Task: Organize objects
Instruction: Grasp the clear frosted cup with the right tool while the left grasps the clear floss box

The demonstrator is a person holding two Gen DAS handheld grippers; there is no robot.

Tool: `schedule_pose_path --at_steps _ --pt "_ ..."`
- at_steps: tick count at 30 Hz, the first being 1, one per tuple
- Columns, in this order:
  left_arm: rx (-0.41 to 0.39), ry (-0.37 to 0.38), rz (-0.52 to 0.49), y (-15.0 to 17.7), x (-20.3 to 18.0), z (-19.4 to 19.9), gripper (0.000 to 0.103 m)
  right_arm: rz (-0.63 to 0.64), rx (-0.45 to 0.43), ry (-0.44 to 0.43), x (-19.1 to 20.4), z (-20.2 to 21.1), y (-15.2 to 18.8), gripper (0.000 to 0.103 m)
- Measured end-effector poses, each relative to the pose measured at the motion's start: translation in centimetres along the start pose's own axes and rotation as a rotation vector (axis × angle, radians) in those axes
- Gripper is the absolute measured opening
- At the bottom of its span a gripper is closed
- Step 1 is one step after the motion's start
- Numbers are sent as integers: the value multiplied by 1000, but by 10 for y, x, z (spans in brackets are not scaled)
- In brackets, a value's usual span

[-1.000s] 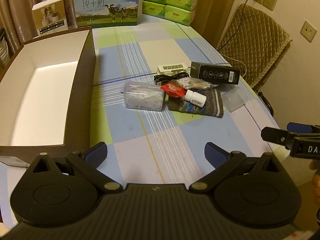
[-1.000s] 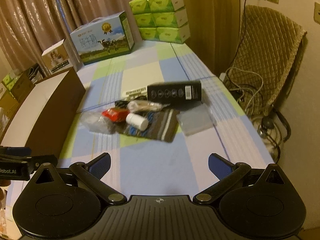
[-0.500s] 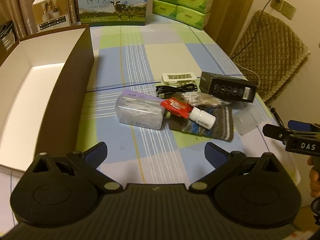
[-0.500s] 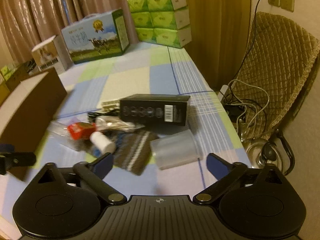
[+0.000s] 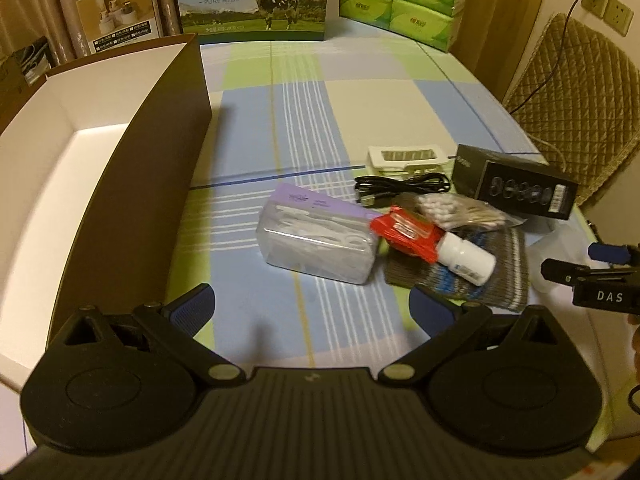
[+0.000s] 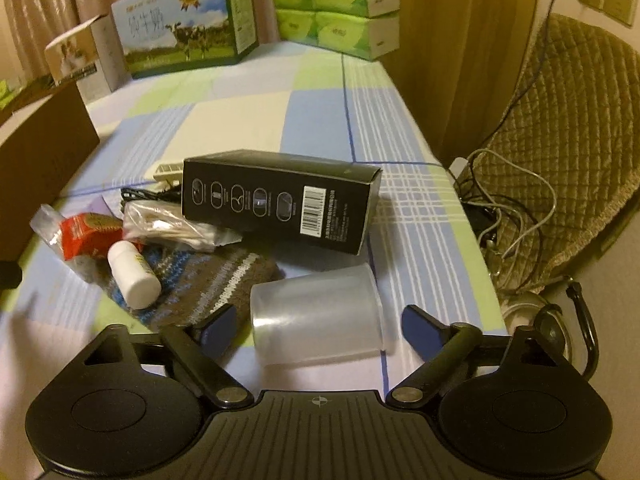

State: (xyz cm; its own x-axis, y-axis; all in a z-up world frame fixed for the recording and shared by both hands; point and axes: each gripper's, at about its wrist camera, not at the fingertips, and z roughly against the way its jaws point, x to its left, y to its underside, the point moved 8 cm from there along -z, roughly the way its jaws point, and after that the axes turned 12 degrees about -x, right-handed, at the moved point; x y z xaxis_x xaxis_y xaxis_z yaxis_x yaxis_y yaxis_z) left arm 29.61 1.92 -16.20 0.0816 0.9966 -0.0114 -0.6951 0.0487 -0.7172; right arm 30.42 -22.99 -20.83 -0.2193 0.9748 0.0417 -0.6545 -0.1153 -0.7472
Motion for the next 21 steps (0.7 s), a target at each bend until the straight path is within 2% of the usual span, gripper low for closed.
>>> schedule_pose_path --at_steps 3,4,7,21 --pt "0 -7 -14 1 0 -7 102 15 15 -5 0 -6 3 72" --pt "1 -9 -18 1 0 -10 102 23 10 -4 0 -6 3 71" --pt "6 -9 -38 1 -1 -17 101 39 5 2 -1 -4 2 70" --pt "1 24 -137 -10 -9 -59 97 -68 8 27 -33 13 -4 70"
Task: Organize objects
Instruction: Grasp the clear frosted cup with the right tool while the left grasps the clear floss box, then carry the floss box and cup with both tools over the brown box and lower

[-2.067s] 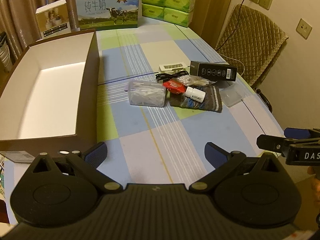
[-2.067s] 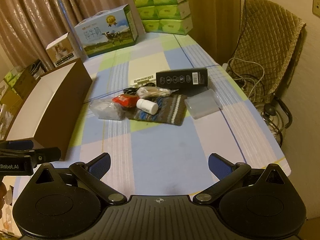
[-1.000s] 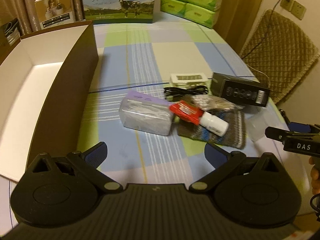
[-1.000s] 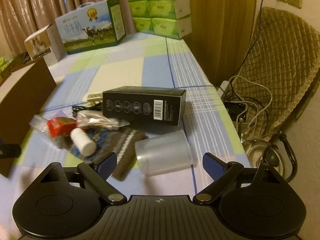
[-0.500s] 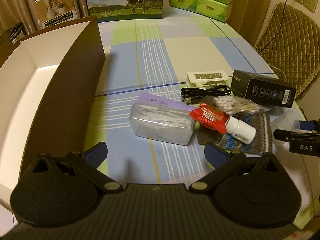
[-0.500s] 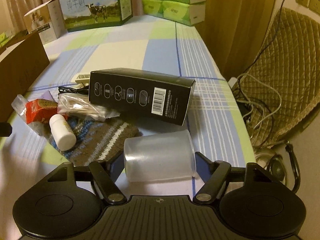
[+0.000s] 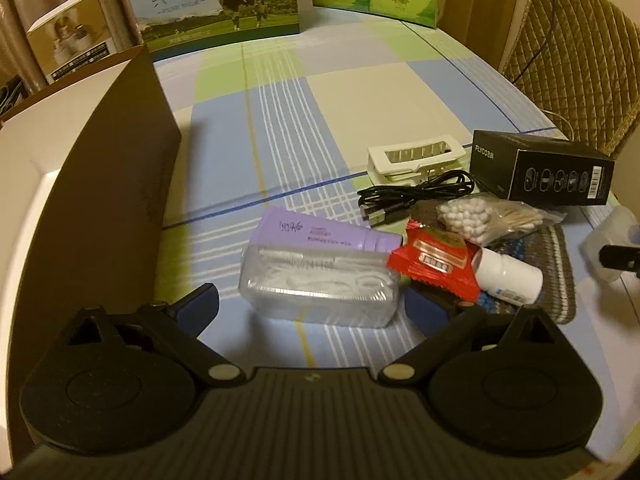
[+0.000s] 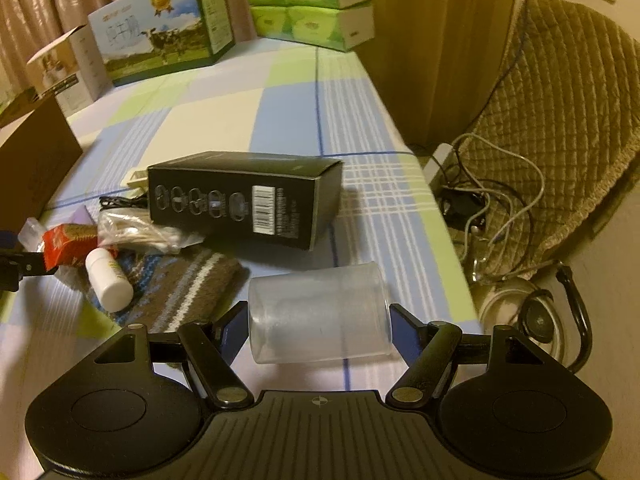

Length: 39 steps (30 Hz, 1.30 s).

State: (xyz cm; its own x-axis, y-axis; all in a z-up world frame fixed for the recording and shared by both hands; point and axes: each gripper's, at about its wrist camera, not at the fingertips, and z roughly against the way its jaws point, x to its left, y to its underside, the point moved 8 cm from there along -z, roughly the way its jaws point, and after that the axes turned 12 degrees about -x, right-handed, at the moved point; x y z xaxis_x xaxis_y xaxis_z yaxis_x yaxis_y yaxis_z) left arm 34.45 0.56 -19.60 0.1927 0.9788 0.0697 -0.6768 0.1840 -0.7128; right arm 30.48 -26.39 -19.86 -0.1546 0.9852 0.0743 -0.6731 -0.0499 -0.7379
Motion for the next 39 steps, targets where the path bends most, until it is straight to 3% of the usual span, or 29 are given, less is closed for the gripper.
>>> schedule_pose_path --at_steps 6,15,22,31,39 --pt "-9 21 -25 -2 -2 -8 85 -24 -4 12 -11 4 -3 70" --pt "-14 -11 4 7 -2 8 84 -22 -10 -35 -12 14 -9 70" --pt "-36 -31 48 11 -5 50 84 11 -28 -117 4 29 -18 70" --pt "-93 -24 117 -3 -4 118 84 52 -87 -271 52 65 -41 70" --pt "-166 -33 144 -20 40 162 84 73 -153 -422 145 94 -59 70"
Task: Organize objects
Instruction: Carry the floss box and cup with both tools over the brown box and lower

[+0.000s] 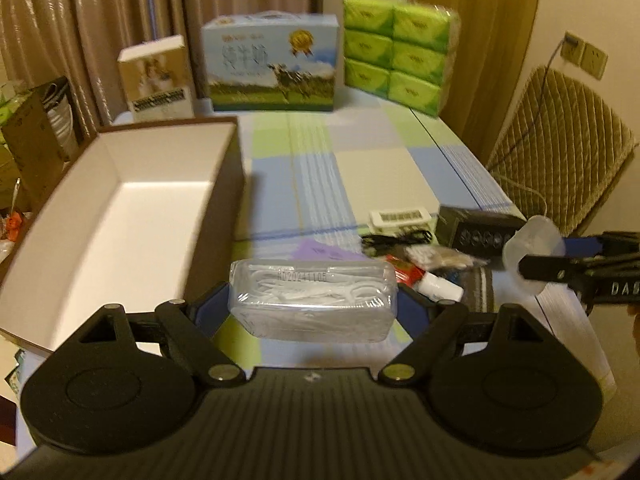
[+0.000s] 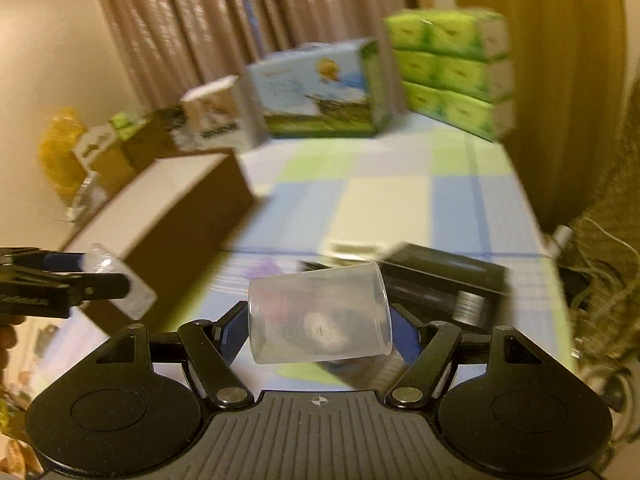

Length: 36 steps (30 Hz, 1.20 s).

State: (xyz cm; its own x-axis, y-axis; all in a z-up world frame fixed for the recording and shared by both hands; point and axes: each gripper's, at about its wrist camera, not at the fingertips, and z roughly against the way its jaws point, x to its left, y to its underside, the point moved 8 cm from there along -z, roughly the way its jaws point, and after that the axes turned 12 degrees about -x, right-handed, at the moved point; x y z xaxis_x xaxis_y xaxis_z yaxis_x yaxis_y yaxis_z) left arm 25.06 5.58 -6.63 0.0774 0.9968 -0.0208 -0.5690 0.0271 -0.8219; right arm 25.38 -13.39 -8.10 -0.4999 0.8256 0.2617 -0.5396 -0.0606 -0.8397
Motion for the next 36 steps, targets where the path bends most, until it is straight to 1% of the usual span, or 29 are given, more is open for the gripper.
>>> schedule_pose_path --at_steps 5,8,13,17,21,25,30,36 --pt "-30 -16 -4 -14 47 17 84 44 -22 -96 79 -23 -9 70" --pt "-41 -46 0 -17 83 24 84 73 -35 -146 124 -44 -13 70" --pt "-26 -108 14 -15 150 26 84 133 -48 -200 188 -78 -17 70" --pt "5 -124 13 -10 190 17 84 197 -13 -225 225 -114 -10 70" --pt "71 -87 -3 2 216 1 84 278 56 -231 240 -147 5 70" --pt "150 -51 -48 16 230 -17 84 357 128 -241 251 -172 20 70" --pt "208 -11 -81 26 235 -39 84 436 211 -229 252 -197 35 70" --pt "286 38 -152 38 231 -63 84 554 324 -280 252 -217 52 70"
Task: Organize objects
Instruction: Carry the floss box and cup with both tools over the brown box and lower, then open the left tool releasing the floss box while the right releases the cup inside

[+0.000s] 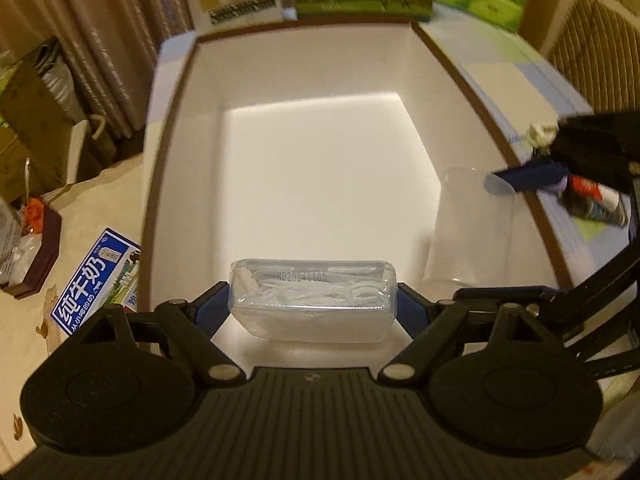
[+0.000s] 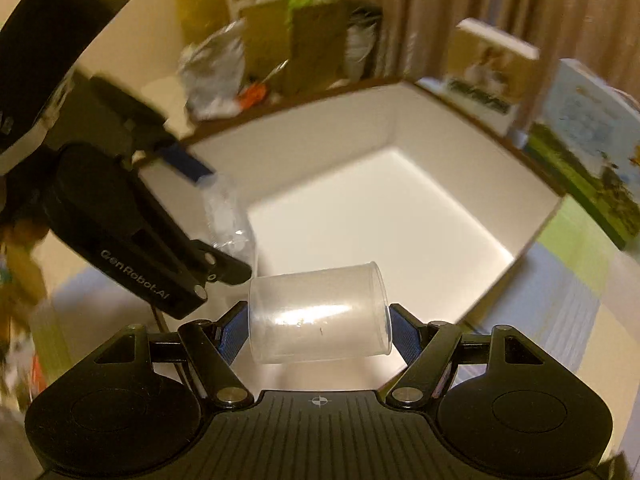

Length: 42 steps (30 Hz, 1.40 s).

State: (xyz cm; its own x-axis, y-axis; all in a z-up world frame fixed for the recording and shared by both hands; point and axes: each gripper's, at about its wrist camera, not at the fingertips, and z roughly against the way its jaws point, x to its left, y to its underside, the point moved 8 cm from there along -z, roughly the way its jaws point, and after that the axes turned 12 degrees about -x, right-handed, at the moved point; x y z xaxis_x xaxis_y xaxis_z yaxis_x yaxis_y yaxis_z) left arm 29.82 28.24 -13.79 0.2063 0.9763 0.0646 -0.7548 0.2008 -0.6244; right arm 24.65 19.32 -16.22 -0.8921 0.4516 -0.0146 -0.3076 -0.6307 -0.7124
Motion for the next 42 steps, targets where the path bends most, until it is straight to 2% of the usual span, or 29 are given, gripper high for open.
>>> schedule_pose_path --at_steps 3,7,12,15,17,19,34,42 --pt "52 18 -49 5 -3 -14 84 46 60 -29 -1 -12 7 70" --pt "106 27 -102 13 -6 -27 84 55 90 -52 -4 -22 9 70" --pt "146 45 -107 19 -5 -35 84 59 106 -64 -11 -29 9 70" --pt "140 40 -106 17 -3 -34 87 59 99 -67 -13 -30 10 71" --pt "135 39 -103 14 -2 -33 88 60 93 -53 -12 -27 12 78" --pt "130 37 -106 14 -2 -30 89 59 86 -46 -11 -27 10 80" --pt "50 6 -42 8 4 11 93 -34 -28 -32 -10 11 -8 85" --pt "-13 -11 -5 -1 -1 40 93 -105 -103 -14 -7 47 -9 85"
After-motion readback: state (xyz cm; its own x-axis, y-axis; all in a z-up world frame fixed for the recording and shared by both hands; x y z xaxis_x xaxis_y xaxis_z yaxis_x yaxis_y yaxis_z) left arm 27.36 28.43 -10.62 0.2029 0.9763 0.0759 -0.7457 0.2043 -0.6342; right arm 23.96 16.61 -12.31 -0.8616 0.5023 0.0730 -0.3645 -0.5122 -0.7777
